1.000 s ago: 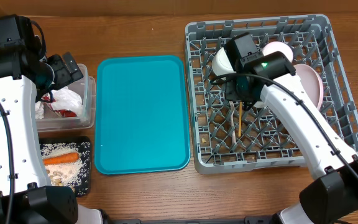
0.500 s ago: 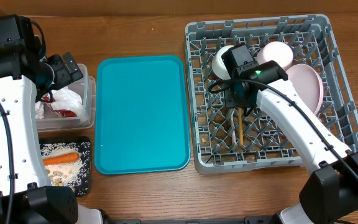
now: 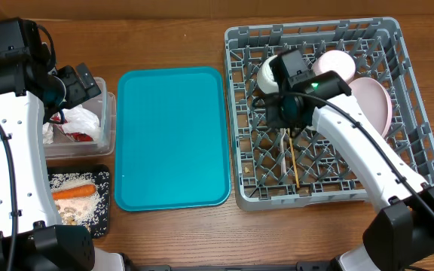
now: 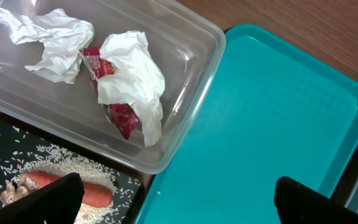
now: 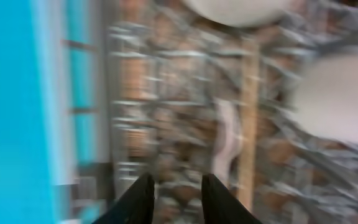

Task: Sort waste into correct bins and load items into the dishwasher
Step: 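Carry the chopstick into the rack beside the fork and release it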

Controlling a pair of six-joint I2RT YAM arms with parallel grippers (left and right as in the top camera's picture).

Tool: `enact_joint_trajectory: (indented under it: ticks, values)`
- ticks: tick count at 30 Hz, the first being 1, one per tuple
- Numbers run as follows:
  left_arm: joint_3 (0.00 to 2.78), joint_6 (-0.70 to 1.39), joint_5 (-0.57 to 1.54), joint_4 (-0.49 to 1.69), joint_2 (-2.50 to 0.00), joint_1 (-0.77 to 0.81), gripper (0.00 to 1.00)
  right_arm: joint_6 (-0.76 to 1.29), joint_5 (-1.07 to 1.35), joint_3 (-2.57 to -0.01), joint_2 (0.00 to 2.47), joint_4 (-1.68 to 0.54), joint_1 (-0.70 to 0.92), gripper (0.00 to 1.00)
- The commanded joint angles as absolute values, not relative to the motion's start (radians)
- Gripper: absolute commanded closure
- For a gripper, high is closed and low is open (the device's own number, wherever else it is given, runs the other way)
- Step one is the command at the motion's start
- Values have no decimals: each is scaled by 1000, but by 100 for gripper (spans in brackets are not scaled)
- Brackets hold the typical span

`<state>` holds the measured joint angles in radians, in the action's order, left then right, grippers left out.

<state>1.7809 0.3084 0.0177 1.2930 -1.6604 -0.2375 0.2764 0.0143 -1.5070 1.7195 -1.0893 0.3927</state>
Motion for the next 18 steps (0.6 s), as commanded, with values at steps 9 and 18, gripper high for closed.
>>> enact_joint_trajectory:
  ticks: [9, 18]
  values:
    - [1804, 318, 19, 1290, -1647, -236, 0, 368, 263, -1488, 1702, -977, 451, 72]
    - [1804, 318, 19, 1290, -1647, -236, 0, 369, 112, -1487, 1713, -939, 534, 65]
